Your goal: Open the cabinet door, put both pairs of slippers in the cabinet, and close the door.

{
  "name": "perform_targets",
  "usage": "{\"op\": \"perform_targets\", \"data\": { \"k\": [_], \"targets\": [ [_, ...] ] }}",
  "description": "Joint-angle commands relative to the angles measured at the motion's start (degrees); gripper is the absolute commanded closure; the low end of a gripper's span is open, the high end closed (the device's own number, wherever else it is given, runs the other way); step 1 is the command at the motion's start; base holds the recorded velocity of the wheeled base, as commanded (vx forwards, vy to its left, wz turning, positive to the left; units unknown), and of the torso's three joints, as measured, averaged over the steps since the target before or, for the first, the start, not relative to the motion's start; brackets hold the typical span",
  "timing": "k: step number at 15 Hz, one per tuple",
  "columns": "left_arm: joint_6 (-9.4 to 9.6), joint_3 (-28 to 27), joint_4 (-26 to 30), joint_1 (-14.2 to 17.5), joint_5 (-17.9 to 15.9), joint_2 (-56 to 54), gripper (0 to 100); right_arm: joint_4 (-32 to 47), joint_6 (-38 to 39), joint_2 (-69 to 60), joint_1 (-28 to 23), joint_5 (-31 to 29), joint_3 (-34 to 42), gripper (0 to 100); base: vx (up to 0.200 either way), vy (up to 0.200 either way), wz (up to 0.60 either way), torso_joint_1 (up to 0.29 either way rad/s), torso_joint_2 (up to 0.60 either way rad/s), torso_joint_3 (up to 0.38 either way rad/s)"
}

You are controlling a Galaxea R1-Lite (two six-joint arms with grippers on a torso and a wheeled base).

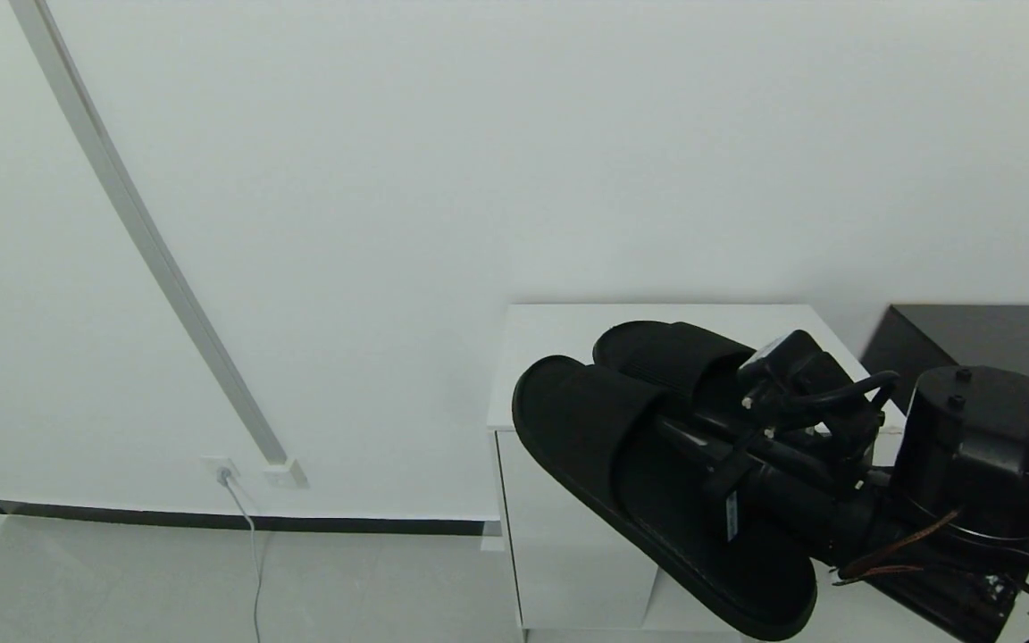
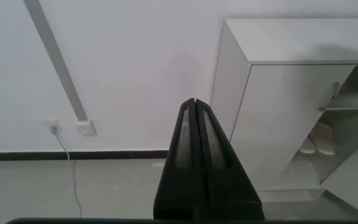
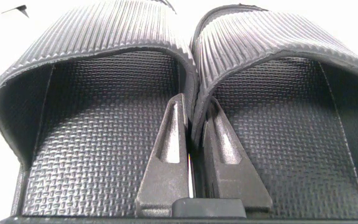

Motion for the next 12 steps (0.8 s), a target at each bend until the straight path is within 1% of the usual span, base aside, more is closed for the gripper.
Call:
{"op": "perform_targets", "data": {
  "k": [1, 12],
  "targets": [
    [-0.01, 0.01, -0.01, -0.01, 0.00, 0.07, 100, 0.06, -0.04, 0.20, -0.07, -0.02, 0.05, 100, 0.000, -0.200, 0.00, 0.002, 0.00, 0.002],
    [-0.01, 0.01, -0.01, -0.01, 0.00, 0.07, 100, -0.03, 0.23, 0.29, -0.60, -0.11, 0.14, 100, 0.000, -0.200, 0.00, 0.003, 0.00, 0.001]
  ]
}}
